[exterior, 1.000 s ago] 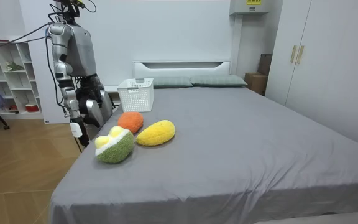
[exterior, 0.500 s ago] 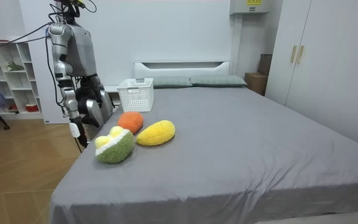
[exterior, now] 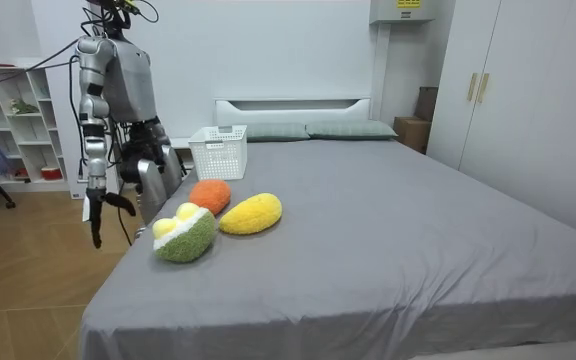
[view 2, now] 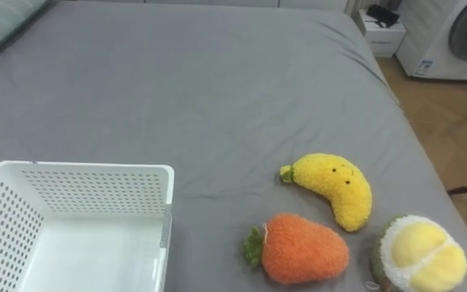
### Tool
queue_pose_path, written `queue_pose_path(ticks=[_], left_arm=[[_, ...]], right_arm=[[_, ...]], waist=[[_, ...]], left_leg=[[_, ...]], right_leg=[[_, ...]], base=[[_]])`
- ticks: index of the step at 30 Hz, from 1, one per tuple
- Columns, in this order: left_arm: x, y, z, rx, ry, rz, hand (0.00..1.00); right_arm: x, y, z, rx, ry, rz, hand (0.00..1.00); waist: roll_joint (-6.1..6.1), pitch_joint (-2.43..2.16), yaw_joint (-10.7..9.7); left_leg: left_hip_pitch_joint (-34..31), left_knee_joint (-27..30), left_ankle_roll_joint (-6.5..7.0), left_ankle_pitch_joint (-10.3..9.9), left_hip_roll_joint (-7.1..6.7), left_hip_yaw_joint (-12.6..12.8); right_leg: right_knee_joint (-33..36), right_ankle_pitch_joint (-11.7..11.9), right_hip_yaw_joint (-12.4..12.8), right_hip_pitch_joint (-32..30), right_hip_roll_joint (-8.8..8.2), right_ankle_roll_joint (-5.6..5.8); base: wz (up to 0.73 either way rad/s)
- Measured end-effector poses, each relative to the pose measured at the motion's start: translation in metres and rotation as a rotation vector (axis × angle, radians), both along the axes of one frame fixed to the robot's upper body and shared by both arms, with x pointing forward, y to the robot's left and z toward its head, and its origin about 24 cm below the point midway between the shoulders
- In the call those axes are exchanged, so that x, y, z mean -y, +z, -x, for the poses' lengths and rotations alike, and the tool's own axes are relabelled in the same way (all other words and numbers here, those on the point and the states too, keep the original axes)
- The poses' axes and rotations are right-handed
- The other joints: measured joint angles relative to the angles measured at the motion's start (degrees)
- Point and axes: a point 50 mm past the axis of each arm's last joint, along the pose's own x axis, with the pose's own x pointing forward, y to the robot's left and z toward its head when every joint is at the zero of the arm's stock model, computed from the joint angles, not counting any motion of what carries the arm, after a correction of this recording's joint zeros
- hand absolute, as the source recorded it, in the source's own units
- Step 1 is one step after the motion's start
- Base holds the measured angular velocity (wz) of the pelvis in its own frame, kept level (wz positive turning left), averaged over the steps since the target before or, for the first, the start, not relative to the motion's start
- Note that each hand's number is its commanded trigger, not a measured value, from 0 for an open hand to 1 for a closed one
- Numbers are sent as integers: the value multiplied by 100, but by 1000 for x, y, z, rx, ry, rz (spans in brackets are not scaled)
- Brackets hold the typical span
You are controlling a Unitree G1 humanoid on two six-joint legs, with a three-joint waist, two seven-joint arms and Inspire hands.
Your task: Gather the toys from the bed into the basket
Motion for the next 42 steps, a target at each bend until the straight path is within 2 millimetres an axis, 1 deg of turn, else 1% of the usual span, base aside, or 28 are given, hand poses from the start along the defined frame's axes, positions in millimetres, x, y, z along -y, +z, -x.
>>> queue_pose_path(ticks=[1, 3, 4, 7, 9, 10, 11, 12, 14, 15, 16, 17, 18, 19, 21, 22, 23, 24, 26, 29, 32, 34, 37, 38, 39, 42], left_arm=[[-1, 0, 0, 0, -1, -1, 0], [-8, 2, 0, 0, -24, -8, 0], [-9, 3, 0, 1, -28, -10, 0], [-17, 5, 2, -4, -31, -24, 0], [-21, 7, 4, -5, -26, -31, 0], [-22, 7, 3, -3, -25, -34, 0], [-24, 8, 2, -2, -25, -38, 0], [-24, 8, 1, 0, -33, -41, 0], [-24, 8, -1, -1, -53, -43, 0], [-25, 8, -2, -4, -64, -43, 0], [-25, 8, -2, -4, -70, -43, 0], [-25, 8, -5, -2, -82, -45, 0], [-25, 8, -7, 2, -91, -47, 0], [-25, 8, -8, 5, -93, -47, 0], [-25, 8, -13, 14, -110, -46, 0], [-25, 8, -15, 17, -116, -46, 0], [-24, 8, -18, 26, -121, -47, 0], [-25, 8, -20, 32, -123, -49, 0], [-25, 9, -23, 41, -128, -52, 0], [-25, 9, -32, 63, -167, -57, 0], [-23, 9, -38, 77, -186, -52, 0], [-22, 8, -41, 82, -201, -50, 0], [-21, 8, -41, 81, -205, -48, 0], [-20, 8, -41, 79, -213, -46, 0], [-19, 8, -43, 81, -221, -44, 0], [-18, 8, -47, 87, -235, -41, 0]], right_arm=[[2, 1, -2, 0, 9, 12, 0], [13, 4, -16, -6, 75, 57, 0], [17, 5, -18, -7, 90, 69, 0], [34, 12, -40, 27, 171, 156, 0], [48, 21, -61, 63, 216, 251, 0], [50, 23, -68, 69, 228, 271, 0], [54, 26, -78, 75, 242, 305, 0], [57, 28, -86, 76, 262, 334, 0], [59, 31, -95, 78, 289, 366, 0], [60, 32, -99, 80, 305, 379, 0], [61, 33, -101, 79, 312, 386, 0], [62, 35, -105, 81, 327, 396, 0], [63, 37, -111, 96, 333, 405, 0], [64, 38, -114, 106, 338, 411, 0], [69, 44, -126, 139, 367, 444, 0], [71, 45, -128, 142, 371, 452, 0], [75, 49, -132, 149, 378, 468, 0], [78, 53, -138, 162, 387, 488, 0], [82, 59, -148, 177, 423, 526, 0], [83, 66, -163, 207, 476, 571, 0], [78, 68, -174, 221, 523, 582, 0], [78, 68, -175, 223, 524, 582, 0], [76, 71, -186, 247, 528, 588, 0], [75, 72, -189, 248, 543, 593, 0], [73, 72, -192, 250, 563, 599, 0], [72, 76, -201, 264, 588, 611, 0]], waist=[[-2, 1, -9], [-9, 5, -34], [-11, 5, -34], [-31, 3, -33], [-58, -6, -22], [-72, -1, -20], [-103, -1, -22], [-128, -10, 8], [-159, 7, 46], [-127, -18, 60], [-134, -20, 69], [-146, 1, 107], [-124, 48, 124], [-113, 54, 126], [-67, 46, 115], [-66, 33, 127], [-30, 22, 144], [-8, -1, 176], [45, -15, 170], [98, -31, 177], [105, -34, 251], [92, -27, 302], [56, -3, 338], [38, -7, 339], [19, 1, 354], [11, -1, 395]], left_leg=[[4, -7, 0, 0, 1, 7], [9, -2, 0, 0, 8, 43], [13, -1, 1, 0, 7, 44], [46, 8, 1, 2, 8, 55], [0, 10, 1, 2, 9, 61], [-16, 15, 1, 3, 11, 62], [-47, 16, 0, 5, 14, 64], [-98, 16, 0, 5, 18, 73], [-147, 13, -1, 6, 20, 76], [-183, 11, -2, 6, 22, 76], [-206, 11, -2, 6, 24, 76], [-217, 8, -2, 6, 31, 91], [-239, 6, -2, 6, 34, 97], [-262, 7, -2, 6, 35, 97], [-349, 14, 1, 8, 35, 97], [-364, 15, 4, 9, 35, 97], [-399, 16, 7, 12, 35, 102], [-431, 15, 8, 13, 36, 107], [-506, 23, 10, 16, 38, 106], [-646, 71, 8, 21, 48, 100], [-711, 86, 6, 22, 55, 100], [-726, 90, 5, 22, 56, 97], [-771, 100, 5, 22, 55, 80], [-814, 112, 5, 22, 54, 67], [-843, 114, 6, 23, 54, 65], [-930, 146, 7, 23, 55, 57]], right_leg=[[-2, 0, 7, 1, 1, 0], [-1, 3, 57, -13, 15, 2], [0, 3, 53, -12, 14, 2], [2, 3, 61, -19, 15, 3], [15, 3, 58, -70, 12, 3], [18, 4, 58, -91, 14, 2], [18, 7, 61, -126, 19, 2], [22, 8, 67, -178, 25, 1], [14, 15, 65, -226, 30, 0], [15, 18, 57, -259, 30, 0], [22, 31, 47, -275, 28, 2], [14, 51, 44, -282, 30, 8], [15, 55, 39, -294, 29, 6], [14, 58, 30, -300, 27, 5], [15, 72, 16, -379, 23, 6], [15, 75, 14, -382, 23, 8], [16, 77, 13, -412, 21, 8], [22, 78, 21, -480, 23, 9], [22, 84, 11, -517, 21, 8], [43, 87, -22, -643, 0, 5], [49, 88, -23, -704, -3, 4], [45, 88, -35, -708, -2, 4], [44, 88, -65, -739, 1, 3], [46, 90, -78, -769, 6, 3], [57, 91, -78, -798, 9, 3], [92, 91, -107, -888, 10, 3]], base=[[-8], [-8], [-3], [-1], [0], [0], [0], [0], [0], [0], [0], [0], [0], [0], [0], [0], [0], [0], [0], [4], [0], [0], [3], [4], [3], [0]])
